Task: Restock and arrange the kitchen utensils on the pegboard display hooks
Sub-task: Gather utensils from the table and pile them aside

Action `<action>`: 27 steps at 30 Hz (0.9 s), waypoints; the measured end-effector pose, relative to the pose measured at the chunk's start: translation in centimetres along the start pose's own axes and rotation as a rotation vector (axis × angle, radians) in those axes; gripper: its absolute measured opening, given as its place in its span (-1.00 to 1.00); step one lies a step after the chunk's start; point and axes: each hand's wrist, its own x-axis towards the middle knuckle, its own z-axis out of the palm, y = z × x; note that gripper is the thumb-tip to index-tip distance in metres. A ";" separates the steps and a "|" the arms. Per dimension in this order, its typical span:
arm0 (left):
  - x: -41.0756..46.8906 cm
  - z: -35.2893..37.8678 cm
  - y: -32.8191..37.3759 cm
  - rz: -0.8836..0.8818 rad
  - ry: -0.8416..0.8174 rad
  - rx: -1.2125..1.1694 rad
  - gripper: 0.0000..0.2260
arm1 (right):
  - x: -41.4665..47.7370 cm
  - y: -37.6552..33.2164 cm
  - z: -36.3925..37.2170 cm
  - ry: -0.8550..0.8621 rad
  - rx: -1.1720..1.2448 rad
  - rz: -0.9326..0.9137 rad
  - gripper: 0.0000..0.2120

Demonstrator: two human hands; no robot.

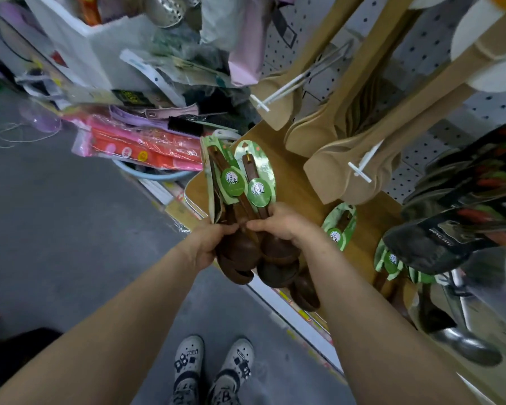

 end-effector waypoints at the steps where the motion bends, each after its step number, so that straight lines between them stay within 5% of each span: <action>1: -0.5 -0.1 0.2 -0.006 -0.002 -0.030 -0.71 | -0.4 -0.3 0.1 -0.004 -0.014 -0.007 -0.62; 4: -2.2 -0.3 1.3 0.028 -0.059 -0.071 -0.69 | -1.8 -1.4 0.3 -0.011 -0.030 -0.042 -0.66; 8: -4.2 -0.3 3.4 0.086 -0.102 -0.043 -0.41 | -4.1 -3.0 0.2 0.042 -0.039 -0.076 -0.70; 16: -10.6 0.4 8.3 0.256 -0.169 0.025 -0.70 | -10.3 -6.0 0.0 0.187 0.418 -0.084 -0.92; 20: -14.0 -0.4 9.6 0.187 -0.251 -0.011 -0.68 | -13.8 -7.6 0.2 0.168 0.616 -0.075 -0.89; 27: -17.8 -3.0 9.6 0.170 -0.328 -0.005 -0.65 | -17.9 -9.1 2.8 0.235 0.519 -0.055 -0.76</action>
